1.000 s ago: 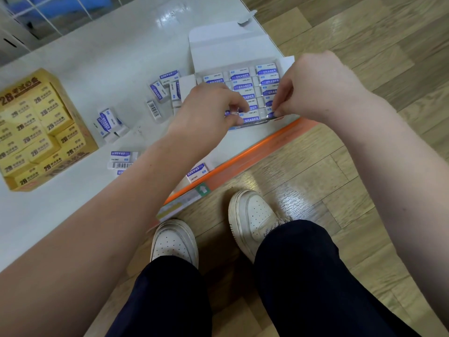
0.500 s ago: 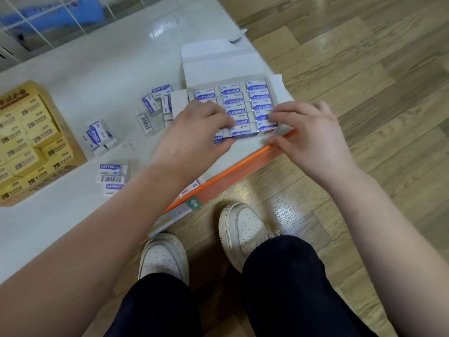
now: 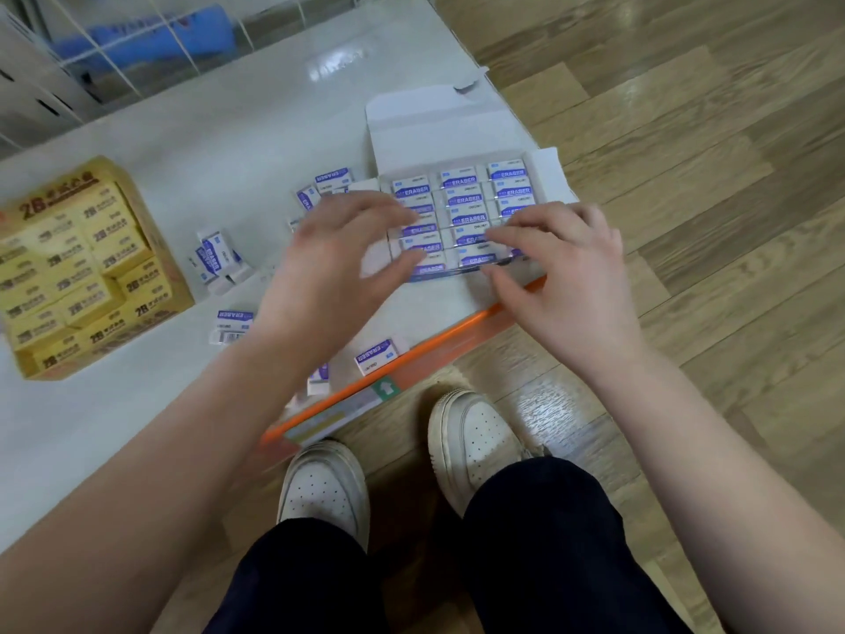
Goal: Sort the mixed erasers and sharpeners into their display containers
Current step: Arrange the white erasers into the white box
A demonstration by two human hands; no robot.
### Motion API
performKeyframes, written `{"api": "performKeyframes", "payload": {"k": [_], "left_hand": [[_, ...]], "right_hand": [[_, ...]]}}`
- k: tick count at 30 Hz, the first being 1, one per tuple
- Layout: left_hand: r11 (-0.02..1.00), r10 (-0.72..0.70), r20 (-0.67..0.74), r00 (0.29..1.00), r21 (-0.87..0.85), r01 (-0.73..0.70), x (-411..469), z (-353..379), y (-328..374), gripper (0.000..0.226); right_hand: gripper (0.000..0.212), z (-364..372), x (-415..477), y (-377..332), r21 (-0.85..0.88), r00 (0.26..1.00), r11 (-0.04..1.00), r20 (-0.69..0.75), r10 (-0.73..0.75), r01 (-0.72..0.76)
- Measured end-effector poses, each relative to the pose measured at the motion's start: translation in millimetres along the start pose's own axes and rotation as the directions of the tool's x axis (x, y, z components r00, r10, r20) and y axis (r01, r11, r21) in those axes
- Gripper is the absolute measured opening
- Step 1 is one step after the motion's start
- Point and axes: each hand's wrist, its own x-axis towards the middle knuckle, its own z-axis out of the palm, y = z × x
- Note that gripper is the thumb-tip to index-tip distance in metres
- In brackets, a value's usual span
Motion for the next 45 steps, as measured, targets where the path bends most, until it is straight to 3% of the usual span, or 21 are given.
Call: {"api": "performKeyframes", "payload": {"k": [4, 10, 14, 16, 19, 23, 30, 35, 39, 45], "left_hand": [[0.986, -0.146, -0.088, 0.985, 0.069, 0.152, -17, -27, -32, 0.026], [0.902, -0.406, -0.032, 0.913, 0.15, 0.406, -20, -46, -63, 0.045], [0.92, -0.348, 0.023, 0.937, 0.2, 0.337, -14, -44, -68, 0.06], [0.932, -0.317, 0.05, 0.947, 0.201, 0.302, -10, -42, -70, 0.063], [0.944, -0.268, 0.101, 0.958, 0.223, 0.241, -5, -36, -72, 0.065], [0.953, -0.245, 0.143, 0.959, 0.216, 0.211, 1, -28, -74, 0.065], [0.954, -0.232, 0.034, 0.972, 0.201, 0.221, -23, -30, -69, 0.057], [0.946, -0.25, 0.047, 0.967, 0.224, 0.233, -30, -31, -72, 0.059], [0.947, -0.234, 0.089, 0.968, 0.248, 0.206, -18, -27, -70, 0.06], [0.974, -0.135, 0.13, 0.982, 0.199, 0.107, -14, -26, -63, 0.039]], "right_hand": [[0.018, 20, 6, -30, 0.174, 0.989, 0.975, -0.077, -0.124, 0.136], [0.021, 42, 23, -70, 0.254, 0.97, 0.94, 0.024, -0.241, 0.228], [0.027, 50, 49, -82, 0.173, 0.949, 0.942, 0.076, -0.304, 0.288], [0.039, 55, 64, -85, 0.07, 0.933, 0.953, 0.193, -0.304, 0.296], [0.063, 67, 82, -86, -0.134, 0.886, 0.951, 0.416, -0.202, 0.279], [0.08, 79, 88, -86, -0.307, 0.853, 0.91, 0.515, -0.088, 0.279], [0.074, 66, 65, -85, -0.231, 0.865, 0.913, 0.459, -0.202, 0.336], [0.047, 71, 41, -89, -0.154, 0.882, 0.922, 0.382, -0.276, 0.355], [0.046, 74, 36, -87, -0.139, 0.893, 0.926, 0.346, -0.287, 0.351], [0.053, 64, 37, -82, -0.046, 0.877, 0.957, 0.415, -0.244, 0.288]]}}
